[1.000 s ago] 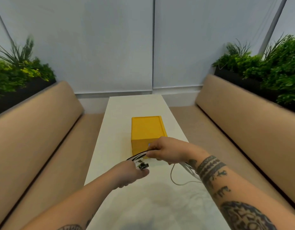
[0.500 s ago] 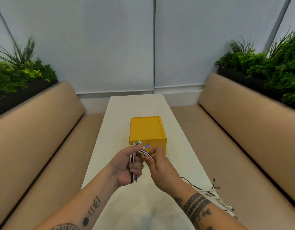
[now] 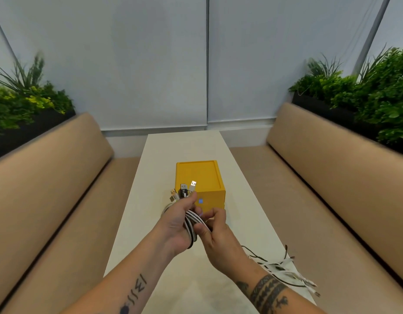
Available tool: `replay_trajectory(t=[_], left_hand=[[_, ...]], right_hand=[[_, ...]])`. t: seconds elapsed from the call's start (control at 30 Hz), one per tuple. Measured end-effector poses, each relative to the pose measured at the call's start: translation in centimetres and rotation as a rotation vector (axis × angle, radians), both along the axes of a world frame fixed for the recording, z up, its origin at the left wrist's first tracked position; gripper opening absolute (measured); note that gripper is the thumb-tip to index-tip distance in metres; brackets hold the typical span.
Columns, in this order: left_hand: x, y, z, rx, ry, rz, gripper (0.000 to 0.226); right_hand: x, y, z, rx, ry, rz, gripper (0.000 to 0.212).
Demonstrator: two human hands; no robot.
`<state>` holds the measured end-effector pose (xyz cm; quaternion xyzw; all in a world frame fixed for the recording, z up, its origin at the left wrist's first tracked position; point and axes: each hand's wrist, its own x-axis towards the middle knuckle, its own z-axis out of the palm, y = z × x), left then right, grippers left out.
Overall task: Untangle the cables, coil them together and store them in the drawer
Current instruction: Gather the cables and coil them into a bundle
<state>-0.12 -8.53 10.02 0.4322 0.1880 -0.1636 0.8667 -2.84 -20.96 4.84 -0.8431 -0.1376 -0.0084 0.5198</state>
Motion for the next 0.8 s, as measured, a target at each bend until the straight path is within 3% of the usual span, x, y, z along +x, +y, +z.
replay_trajectory(t=[0.07, 0.17, 0.27, 0.37, 0.43, 0.5, 0.63, 0.8], left_hand=[[-0.1, -0.1, 0.2, -0.073, 0.006, 0.044, 0.027], [0.0, -0.5, 0.5, -0.163, 0.016, 0.097, 0.032], [-0.5, -0.7, 0.7, -0.158, -0.014, 0.009, 0.038], [-1.3, -0.3, 0.3, -0.267, -0.102, -0.281, 0.044], [-1.5, 0.1, -0.1, -0.352, -0.209, -0.473, 0.043], [-1.3, 0.5, -0.5, -0.389, -0.312, -0.581, 0.041], [-0.8, 1.7, -0.1, -0.305, -0.375, -0.615, 0.039], [-0.6, 2.3, 0.8, -0.049, -0.298, -0.432, 0.039]], right_hand=[[0.2, -0.1, 0.2, 0.067, 0.032, -0.027, 0.028], [0.6, -0.3, 0.9, 0.168, 0.134, -0.065, 0.057], [0.8, -0.9, 2.1, 0.336, 0.349, 0.143, 0.084], [0.1, -1.5, 3.2, 0.328, 0.431, 0.476, 0.055], [-0.5, -1.3, 3.4, 0.368, 0.467, 0.524, 0.037], [-0.9, -1.1, 3.4, 0.365, 0.464, 0.481, 0.038], [-1.2, -0.4, 4.1, 0.237, 0.352, 0.28, 0.046], [-0.4, -0.2, 4.0, 0.254, 0.302, 0.147, 0.056]])
